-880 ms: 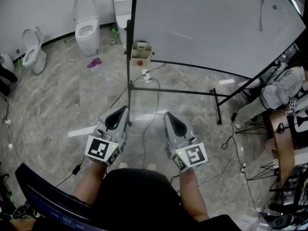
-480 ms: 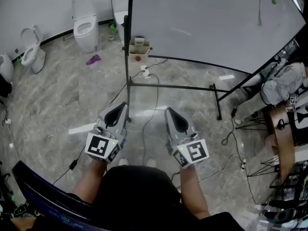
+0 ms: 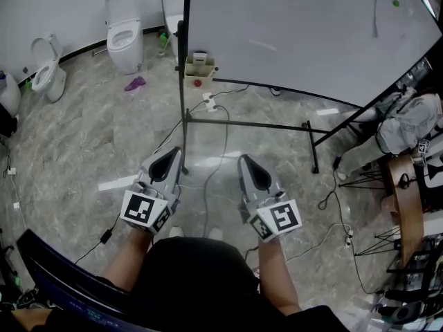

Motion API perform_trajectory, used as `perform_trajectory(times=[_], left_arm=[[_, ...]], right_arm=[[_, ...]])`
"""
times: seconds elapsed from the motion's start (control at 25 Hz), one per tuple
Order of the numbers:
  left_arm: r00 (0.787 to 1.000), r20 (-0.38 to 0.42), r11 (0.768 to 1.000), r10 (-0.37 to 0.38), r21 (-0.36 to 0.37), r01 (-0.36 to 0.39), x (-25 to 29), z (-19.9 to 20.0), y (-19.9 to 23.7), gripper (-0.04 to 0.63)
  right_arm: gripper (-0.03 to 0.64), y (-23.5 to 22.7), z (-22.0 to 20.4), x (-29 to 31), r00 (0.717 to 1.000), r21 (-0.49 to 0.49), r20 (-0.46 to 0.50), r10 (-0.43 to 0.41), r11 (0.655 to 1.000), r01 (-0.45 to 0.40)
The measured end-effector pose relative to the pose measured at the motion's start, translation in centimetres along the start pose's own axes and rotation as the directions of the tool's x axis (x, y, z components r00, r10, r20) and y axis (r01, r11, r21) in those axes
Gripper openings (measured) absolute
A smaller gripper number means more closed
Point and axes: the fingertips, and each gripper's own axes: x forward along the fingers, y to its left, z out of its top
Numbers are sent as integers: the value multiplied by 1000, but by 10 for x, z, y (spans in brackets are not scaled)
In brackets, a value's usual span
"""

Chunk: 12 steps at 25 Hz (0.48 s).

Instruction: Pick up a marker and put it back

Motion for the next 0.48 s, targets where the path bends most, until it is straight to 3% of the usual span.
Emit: perform_trajectory(times=[0.48], left_arm=[[1000, -26, 1000, 13, 19, -13, 15, -3, -12, 3]], right_arm=[[9, -20, 1, -6, 1000, 8, -2, 7, 1000, -7]])
